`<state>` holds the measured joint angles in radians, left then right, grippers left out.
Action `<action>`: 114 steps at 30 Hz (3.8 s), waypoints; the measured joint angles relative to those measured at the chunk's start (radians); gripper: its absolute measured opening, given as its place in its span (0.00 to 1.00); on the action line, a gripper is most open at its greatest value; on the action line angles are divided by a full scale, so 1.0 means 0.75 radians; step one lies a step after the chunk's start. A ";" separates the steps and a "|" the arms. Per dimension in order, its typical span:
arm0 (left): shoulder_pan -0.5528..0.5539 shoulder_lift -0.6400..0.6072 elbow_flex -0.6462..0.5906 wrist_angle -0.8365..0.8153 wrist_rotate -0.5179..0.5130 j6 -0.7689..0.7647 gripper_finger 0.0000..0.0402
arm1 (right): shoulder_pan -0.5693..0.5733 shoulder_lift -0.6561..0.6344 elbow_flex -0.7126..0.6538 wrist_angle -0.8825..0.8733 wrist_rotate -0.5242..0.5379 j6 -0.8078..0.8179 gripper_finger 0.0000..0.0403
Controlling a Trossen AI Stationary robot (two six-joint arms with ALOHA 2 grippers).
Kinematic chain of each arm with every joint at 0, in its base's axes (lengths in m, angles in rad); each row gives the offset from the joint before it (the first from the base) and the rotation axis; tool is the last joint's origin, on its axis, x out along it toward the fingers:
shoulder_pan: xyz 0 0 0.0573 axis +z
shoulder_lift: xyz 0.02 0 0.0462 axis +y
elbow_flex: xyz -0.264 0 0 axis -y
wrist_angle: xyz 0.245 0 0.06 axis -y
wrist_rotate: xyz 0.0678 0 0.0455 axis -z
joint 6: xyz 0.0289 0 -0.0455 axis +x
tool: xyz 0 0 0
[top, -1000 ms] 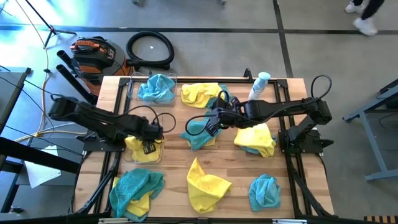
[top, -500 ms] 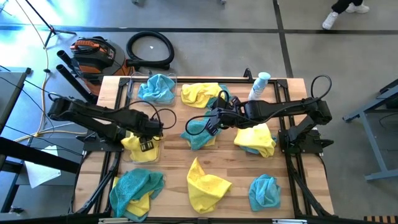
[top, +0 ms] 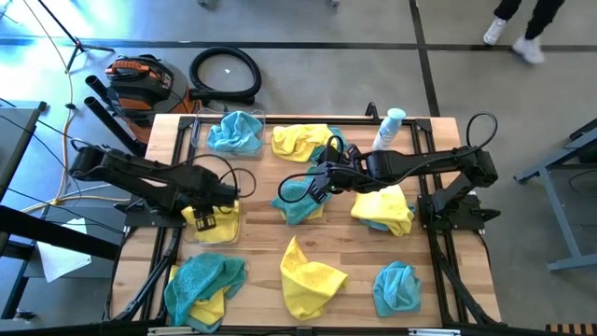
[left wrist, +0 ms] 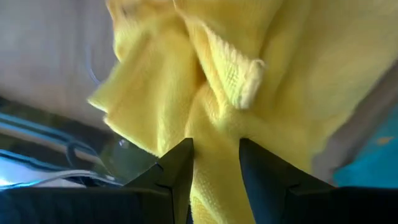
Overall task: Sort microfiber towel by color & place in baskets
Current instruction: Put the yellow towel into the bottom transparent bin, then put the blue towel into the top transparent bin
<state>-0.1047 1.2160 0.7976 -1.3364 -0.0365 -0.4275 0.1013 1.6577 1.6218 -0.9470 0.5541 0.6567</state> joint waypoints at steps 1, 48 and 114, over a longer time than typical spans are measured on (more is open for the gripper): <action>-0.009 0.000 -0.037 0.024 0.000 -0.010 0.29 | 0.000 0.000 0.000 0.000 0.000 0.000 0.41; -0.224 -0.162 0.621 -0.064 -0.071 -0.526 0.29 | 0.484 -0.379 -0.843 0.548 -0.032 0.293 0.29; -1.039 0.490 0.789 0.116 -0.044 -1.833 0.00 | 0.669 -0.531 -1.078 0.688 0.059 0.478 0.28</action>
<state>-0.8836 1.5833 1.3890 -1.2496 -0.0697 -1.8024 0.6029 1.2594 0.8131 -0.4313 0.5986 1.0151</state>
